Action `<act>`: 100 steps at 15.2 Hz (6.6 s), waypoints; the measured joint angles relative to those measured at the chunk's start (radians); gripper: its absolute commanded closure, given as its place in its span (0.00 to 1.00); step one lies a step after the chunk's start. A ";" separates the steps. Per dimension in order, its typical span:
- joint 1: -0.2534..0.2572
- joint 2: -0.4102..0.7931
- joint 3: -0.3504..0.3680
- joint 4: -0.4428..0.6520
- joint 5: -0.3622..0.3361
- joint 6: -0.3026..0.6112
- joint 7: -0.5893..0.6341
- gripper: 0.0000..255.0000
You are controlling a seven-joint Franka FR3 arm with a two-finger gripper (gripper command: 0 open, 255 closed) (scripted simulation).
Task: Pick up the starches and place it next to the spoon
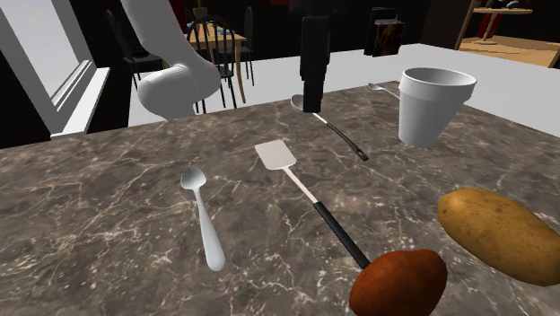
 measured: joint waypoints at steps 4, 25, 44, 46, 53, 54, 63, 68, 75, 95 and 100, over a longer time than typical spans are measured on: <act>-0.006 0.152 -0.049 0.125 0.013 0.009 -0.109 0.00; -0.116 0.741 -0.116 0.643 0.133 0.013 -0.448 0.00; -0.118 0.735 -0.117 0.657 0.132 -0.004 -0.452 1.00; -0.119 0.737 -0.118 0.685 0.134 -0.031 -0.456 1.00; -0.125 0.745 -0.119 0.791 0.138 -0.127 -0.470 1.00; -0.126 0.746 -0.119 0.805 0.139 -0.139 -0.473 1.00; -0.146 0.793 -0.120 1.000 0.155 -0.287 -0.498 1.00; -0.148 0.812 -0.119 1.087 0.160 -0.355 -0.500 1.00; -0.010 0.667 -0.090 0.885 0.102 -0.320 -0.355 1.00; 0.295 0.570 0.075 0.790 0.045 -0.403 0.092 1.00; 0.365 0.621 0.117 0.866 0.048 -0.448 0.198 1.00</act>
